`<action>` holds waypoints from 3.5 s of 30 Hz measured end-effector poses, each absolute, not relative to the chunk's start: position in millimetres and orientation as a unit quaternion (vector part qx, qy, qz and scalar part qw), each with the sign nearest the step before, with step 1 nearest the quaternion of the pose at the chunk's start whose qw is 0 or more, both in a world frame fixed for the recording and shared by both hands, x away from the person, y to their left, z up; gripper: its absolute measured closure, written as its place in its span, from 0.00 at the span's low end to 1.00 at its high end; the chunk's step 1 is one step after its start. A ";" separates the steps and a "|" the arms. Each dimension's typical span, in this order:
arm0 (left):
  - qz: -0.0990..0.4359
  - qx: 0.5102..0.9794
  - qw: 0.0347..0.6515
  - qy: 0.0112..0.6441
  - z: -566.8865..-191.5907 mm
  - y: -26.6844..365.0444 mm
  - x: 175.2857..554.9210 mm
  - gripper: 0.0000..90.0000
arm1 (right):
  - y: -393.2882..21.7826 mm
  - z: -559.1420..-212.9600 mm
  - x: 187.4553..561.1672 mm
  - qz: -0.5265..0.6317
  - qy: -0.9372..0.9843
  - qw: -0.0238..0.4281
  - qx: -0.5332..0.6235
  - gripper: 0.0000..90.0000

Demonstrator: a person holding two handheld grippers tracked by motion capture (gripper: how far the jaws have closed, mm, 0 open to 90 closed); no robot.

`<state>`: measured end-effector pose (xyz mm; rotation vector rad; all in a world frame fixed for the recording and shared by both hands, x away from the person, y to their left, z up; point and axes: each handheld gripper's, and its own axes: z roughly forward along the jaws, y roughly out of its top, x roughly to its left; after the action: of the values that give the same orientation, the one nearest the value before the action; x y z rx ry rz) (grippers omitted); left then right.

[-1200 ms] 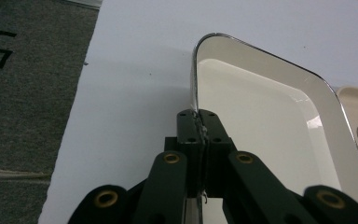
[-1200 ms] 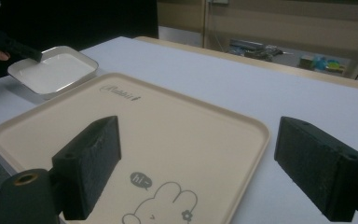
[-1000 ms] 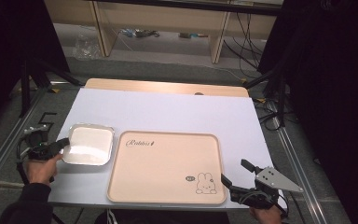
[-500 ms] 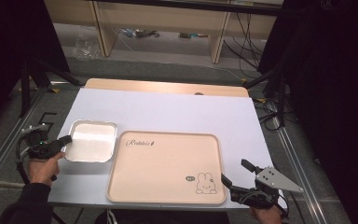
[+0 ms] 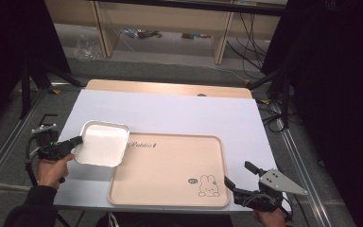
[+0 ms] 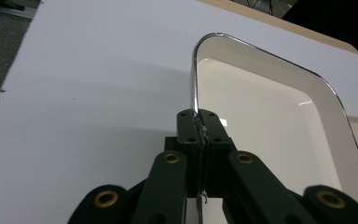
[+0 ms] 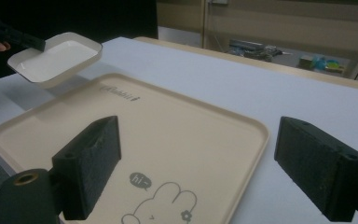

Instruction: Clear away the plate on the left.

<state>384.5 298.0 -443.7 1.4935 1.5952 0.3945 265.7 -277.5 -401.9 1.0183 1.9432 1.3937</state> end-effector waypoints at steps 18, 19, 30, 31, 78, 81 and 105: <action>0.134 0.649 0.445 0.602 -443.5 251.2 385.0 0.98 | -276.4 -402.0 265.1 0.518 0.722 0.255 0.382 0.17; 0.133 0.651 0.444 0.601 -443.9 247.5 384.8 0.98 | -276.3 -402.0 265.1 0.518 0.722 0.255 0.382 0.17; 0.115 0.690 0.439 0.564 -445.8 214.8 382.8 0.98 | -276.2 -402.2 265.2 0.518 0.722 0.255 0.382 0.17; 0.112 0.696 0.436 0.560 -446.6 210.0 382.3 0.98 | -276.3 -402.2 265.3 0.518 0.722 0.254 0.382 0.17; 0.057 0.788 0.371 0.488 -480.8 132.8 375.7 0.94 | -278.0 -401.6 265.3 0.515 0.723 0.265 0.377 0.17; 0.049 0.804 0.361 0.470 -478.9 132.4 370.2 0.92 | -278.1 -401.3 265.1 0.512 0.723 0.267 0.378 0.17; 0.031 0.829 0.329 0.451 -475.6 136.1 346.4 0.84 | -276.8 -401.5 264.5 0.514 0.723 0.257 0.383 0.17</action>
<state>346.4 136.1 -475.6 2.1690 1.1793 0.0820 264.5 -276.8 -401.5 1.0383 1.9628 1.3946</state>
